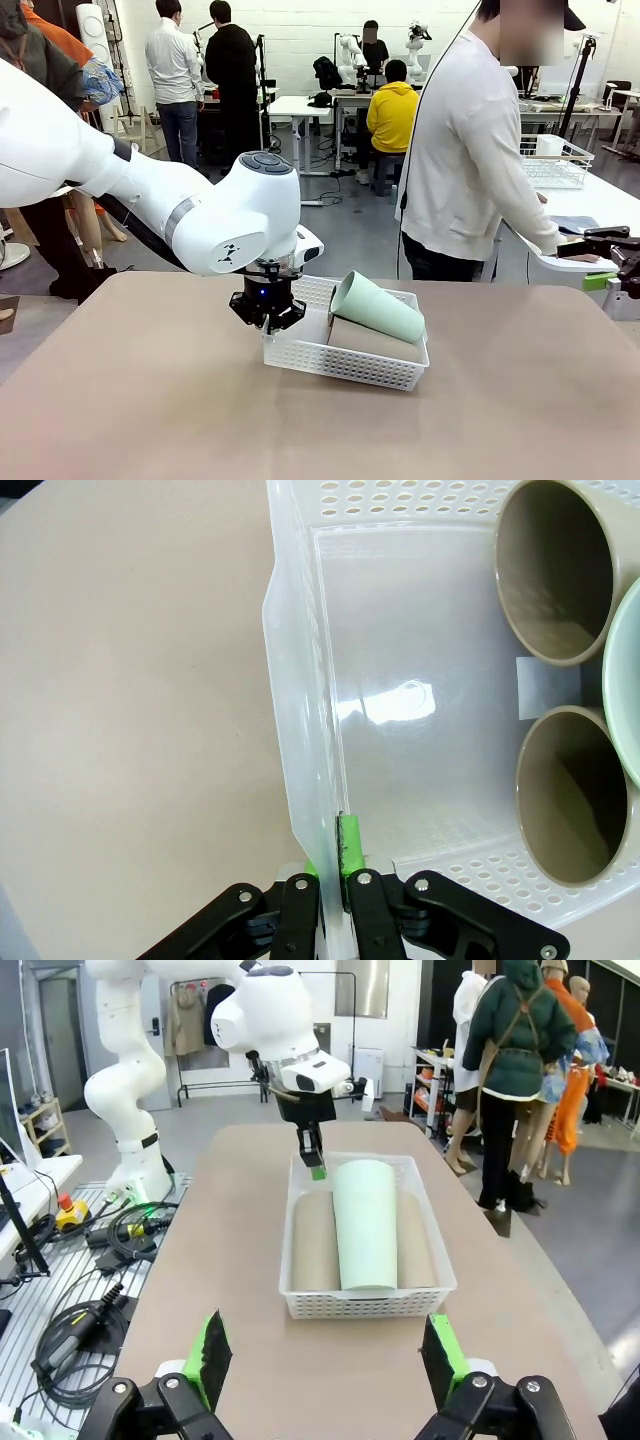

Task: Clean and organize the cups into the basket.
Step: Pick up the Reusable plastic cup from the right side of the table and stack it inside the Organizing basket in the center of the table, then move the Organizing basket back to the left side of the table.

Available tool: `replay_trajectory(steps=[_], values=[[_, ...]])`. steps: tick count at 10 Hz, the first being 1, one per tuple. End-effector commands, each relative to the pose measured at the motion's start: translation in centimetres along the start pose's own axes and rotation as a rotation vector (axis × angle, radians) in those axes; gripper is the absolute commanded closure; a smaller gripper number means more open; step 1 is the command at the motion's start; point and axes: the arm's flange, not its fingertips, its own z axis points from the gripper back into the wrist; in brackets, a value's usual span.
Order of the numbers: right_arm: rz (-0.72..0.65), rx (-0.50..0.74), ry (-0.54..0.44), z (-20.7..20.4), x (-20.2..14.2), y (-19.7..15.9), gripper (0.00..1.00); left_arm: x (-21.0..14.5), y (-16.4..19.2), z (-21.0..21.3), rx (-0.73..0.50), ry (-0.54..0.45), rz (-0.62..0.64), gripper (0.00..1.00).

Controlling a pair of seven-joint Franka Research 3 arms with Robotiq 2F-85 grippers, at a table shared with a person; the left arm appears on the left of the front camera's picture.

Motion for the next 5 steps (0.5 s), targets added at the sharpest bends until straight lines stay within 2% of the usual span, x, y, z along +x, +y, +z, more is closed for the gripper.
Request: replay_trajectory(steps=[1,5], values=[[0.003,0.012,-0.005,0.37,-0.02,0.28,0.00,0.02,-0.09,0.03,0.001,-0.003,-0.002,1.00],[0.003,0.012,-0.005,0.37,-0.02,0.28,0.00,0.02,-0.09,0.03,0.001,-0.003,-0.002,1.00]])
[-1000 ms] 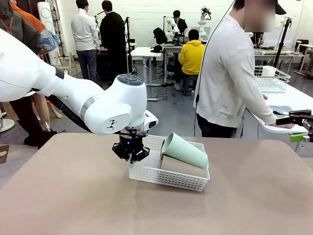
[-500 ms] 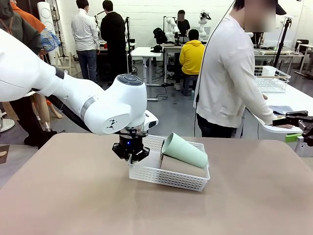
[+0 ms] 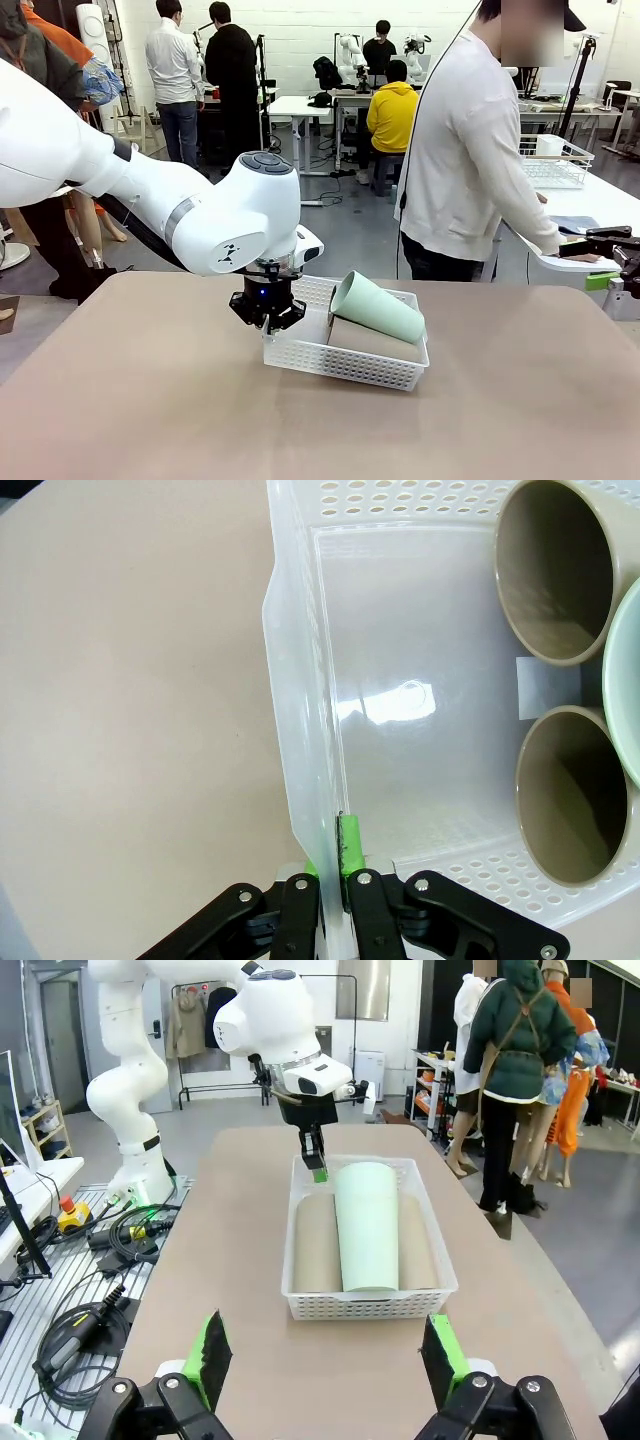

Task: Clean and organize the cups into the basket.
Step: Move the Organizing basket back to the left side of the table.

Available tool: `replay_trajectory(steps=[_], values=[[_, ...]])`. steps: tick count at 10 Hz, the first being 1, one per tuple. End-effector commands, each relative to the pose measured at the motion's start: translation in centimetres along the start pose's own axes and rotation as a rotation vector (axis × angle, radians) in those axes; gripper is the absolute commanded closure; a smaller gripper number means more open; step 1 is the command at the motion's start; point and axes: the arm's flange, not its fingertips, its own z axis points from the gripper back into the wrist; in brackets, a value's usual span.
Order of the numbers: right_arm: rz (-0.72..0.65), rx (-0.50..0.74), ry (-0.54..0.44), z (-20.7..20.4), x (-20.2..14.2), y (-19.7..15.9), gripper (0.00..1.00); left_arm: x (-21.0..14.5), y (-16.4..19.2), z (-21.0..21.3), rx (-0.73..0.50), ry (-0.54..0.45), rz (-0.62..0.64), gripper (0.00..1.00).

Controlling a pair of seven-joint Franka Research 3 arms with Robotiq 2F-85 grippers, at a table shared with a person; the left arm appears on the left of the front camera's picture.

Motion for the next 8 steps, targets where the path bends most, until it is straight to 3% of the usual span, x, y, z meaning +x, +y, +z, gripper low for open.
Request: replay_trajectory(steps=[1,7,8], values=[[0.004,0.011,0.000,0.2,0.0,0.2,0.00,0.0,-0.1,0.0,0.001,-0.003,-0.002,1.00],[0.000,0.000,0.000,0.0,0.0,0.0,0.00,0.0,-0.1,0.0,0.001,-0.003,-0.002,1.00],[-0.386,0.072,-0.086,1.9,-0.3,0.9,0.00,0.0,-0.1,0.0,0.001,-0.003,-0.002,1.00]])
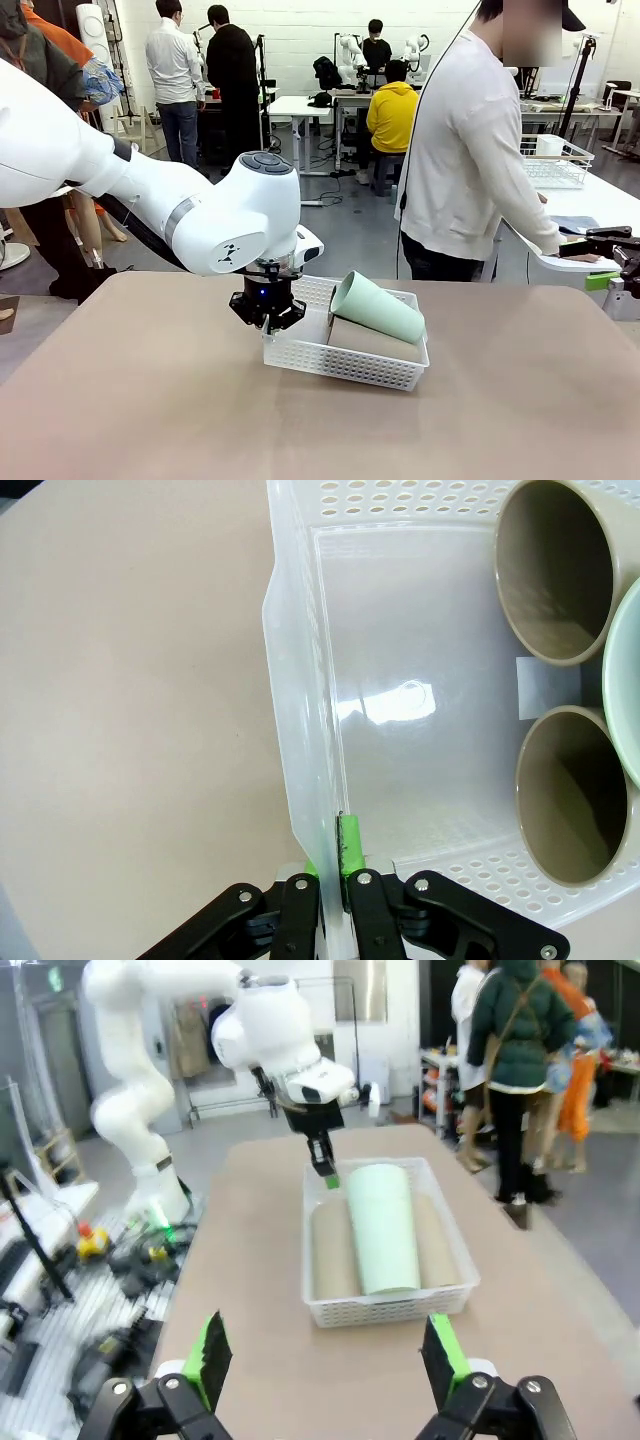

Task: Clean and organize the cups into the basket.
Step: Move the Organizing basket back to the left side of the table.

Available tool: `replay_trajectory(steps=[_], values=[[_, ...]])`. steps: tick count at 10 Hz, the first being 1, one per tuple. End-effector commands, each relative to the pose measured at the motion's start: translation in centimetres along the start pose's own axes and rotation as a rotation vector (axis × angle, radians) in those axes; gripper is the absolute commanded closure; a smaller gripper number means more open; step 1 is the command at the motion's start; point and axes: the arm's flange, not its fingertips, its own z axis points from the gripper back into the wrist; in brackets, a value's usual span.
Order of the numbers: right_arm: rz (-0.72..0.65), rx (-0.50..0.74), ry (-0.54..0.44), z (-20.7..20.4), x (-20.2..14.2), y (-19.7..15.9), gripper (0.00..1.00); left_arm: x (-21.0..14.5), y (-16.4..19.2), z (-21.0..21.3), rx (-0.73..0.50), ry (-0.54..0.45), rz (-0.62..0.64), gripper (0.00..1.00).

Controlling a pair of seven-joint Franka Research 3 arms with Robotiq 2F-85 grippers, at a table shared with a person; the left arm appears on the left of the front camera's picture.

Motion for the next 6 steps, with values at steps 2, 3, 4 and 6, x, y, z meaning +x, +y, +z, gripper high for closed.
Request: replay_trajectory(steps=[2,3,4,6], values=[[-0.655,-0.025,-0.094,4.6,-0.6,0.7,0.00,0.0,-0.1,0.0,0.001,-0.003,-0.002,1.00],[-0.813,-0.079,-0.101,5.8,-1.0,0.8,0.00,0.0,-0.1,0.0,0.001,-0.003,-0.002,1.00],[-0.911,-0.138,-0.144,7.2,-1.5,0.8,0.00,0.0,-0.1,0.0,0.001,-0.003,-0.002,1.00],[-1.085,-0.192,-0.091,9.8,-3.1,1.7,0.00,0.0,-0.1,0.0,0.001,-0.003,-0.002,1.00]])
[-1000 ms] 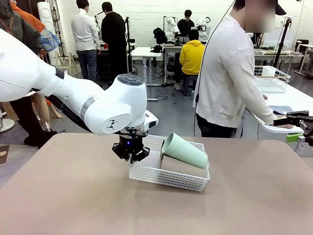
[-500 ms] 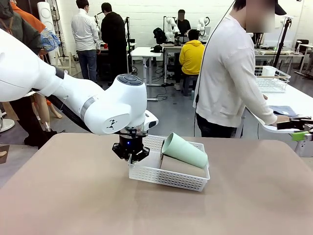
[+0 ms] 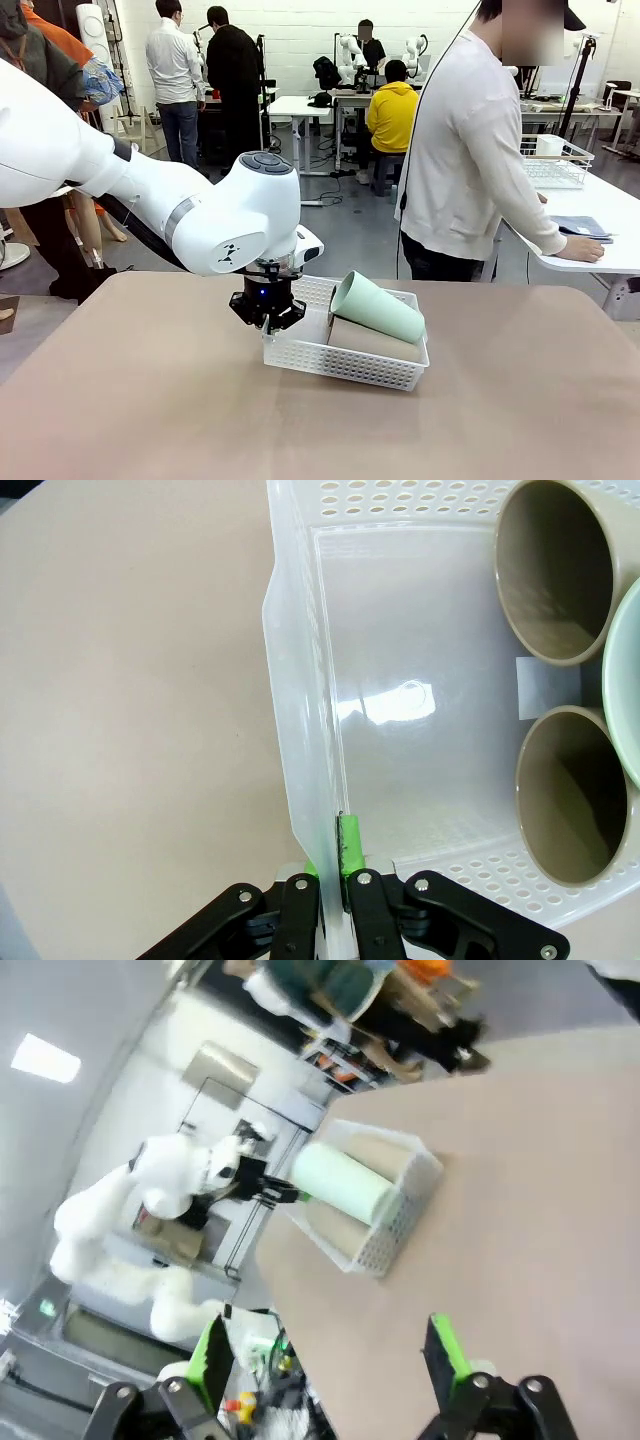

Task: Clean and organize the cups into the basket.
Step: Move the Organizing basket back to the left side of the table.

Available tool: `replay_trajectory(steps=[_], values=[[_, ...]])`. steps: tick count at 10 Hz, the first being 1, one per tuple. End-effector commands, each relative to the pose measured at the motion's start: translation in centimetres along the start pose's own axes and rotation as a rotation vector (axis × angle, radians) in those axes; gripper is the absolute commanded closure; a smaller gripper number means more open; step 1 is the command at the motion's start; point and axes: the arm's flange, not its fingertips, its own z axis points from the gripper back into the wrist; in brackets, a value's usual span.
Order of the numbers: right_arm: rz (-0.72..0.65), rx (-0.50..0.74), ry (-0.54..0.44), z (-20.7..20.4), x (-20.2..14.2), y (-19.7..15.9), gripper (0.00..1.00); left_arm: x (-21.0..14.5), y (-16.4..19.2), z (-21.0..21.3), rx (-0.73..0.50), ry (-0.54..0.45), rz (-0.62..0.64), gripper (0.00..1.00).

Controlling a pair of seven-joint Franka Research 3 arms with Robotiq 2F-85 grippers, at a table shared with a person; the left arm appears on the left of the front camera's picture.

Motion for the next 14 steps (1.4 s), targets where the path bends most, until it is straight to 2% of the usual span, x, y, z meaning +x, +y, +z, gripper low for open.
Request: replay_trajectory(steps=[1,3,6,7,10,11,14], values=[[-0.181,-0.018,0.008,1.1,-0.4,-0.1,0.00,0.0,-0.1,0.0,0.001,-0.003,-0.002,1.00],[-0.257,0.014,0.007,3.0,-1.8,-1.4,0.00,0.0,-0.1,0.0,0.001,-0.003,-0.002,1.00],[-0.232,0.100,-0.002,4.8,-3.1,-2.6,0.00,0.0,-0.1,0.0,0.001,-0.003,-0.002,1.00],[-0.265,0.025,-0.009,3.5,-3.1,-1.9,0.00,0.0,-0.1,0.0,0.001,-0.003,-0.002,1.00],[-0.265,0.025,-0.009,3.5,-3.1,-1.9,0.00,0.0,-0.1,0.0,0.001,-0.003,-0.002,1.00],[-0.265,0.025,-0.009,3.5,-3.1,-1.9,0.00,0.0,0.0,0.0,0.000,0.000,0.000,0.95],[-0.265,0.025,-0.009,3.5,-3.1,-1.9,0.00,-1.7,11.4,2.2,0.046,-0.019,0.067,0.95]])
